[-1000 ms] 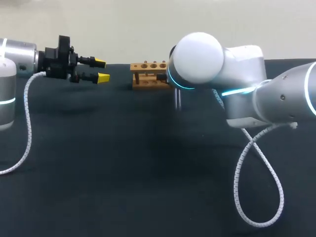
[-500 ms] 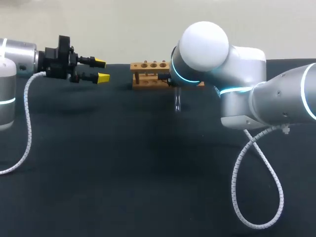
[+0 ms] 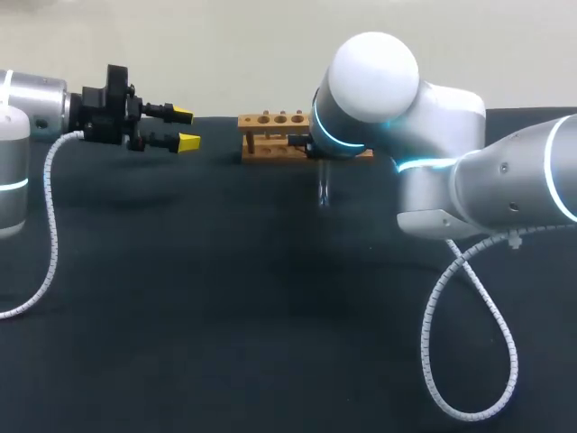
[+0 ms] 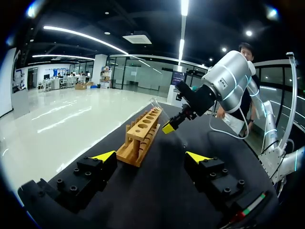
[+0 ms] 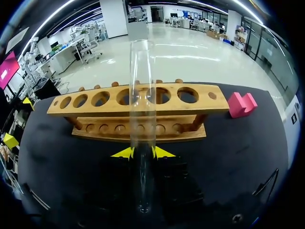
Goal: Grasp the test tube, adjust it, and insert it.
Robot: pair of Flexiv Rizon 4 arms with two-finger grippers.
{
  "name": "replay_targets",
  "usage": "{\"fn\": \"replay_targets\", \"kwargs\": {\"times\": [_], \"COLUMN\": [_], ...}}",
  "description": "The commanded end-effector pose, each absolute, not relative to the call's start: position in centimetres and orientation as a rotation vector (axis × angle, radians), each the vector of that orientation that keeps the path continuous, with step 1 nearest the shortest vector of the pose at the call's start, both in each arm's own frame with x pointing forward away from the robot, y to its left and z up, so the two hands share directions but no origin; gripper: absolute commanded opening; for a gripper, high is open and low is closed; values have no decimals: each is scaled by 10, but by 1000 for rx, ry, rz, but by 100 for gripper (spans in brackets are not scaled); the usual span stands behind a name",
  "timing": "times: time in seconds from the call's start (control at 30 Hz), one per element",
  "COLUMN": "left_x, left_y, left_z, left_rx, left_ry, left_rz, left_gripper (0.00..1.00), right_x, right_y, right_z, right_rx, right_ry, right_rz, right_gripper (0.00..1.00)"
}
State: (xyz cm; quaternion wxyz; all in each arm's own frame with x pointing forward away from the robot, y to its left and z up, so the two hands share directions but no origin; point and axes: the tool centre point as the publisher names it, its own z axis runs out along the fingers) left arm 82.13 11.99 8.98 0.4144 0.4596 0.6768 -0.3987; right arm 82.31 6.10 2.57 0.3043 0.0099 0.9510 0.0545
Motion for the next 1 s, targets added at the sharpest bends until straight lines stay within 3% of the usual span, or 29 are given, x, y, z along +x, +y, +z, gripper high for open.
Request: {"fn": "replay_targets", "kwargs": {"times": [0.03, 1.0], "left_x": [819, 819], "left_y": [120, 120], "left_z": [89, 89], "left_rx": [1151, 1151], "left_ry": [1698, 1698], "left_rz": [-996, -996], "left_gripper": [100, 100], "right_x": [820, 764], "right_y": [59, 42], "right_z": [24, 115], "right_rx": [44, 284], "right_ry": [2508, 2213], "right_rz": [140, 102], "right_gripper": [0, 0]}}
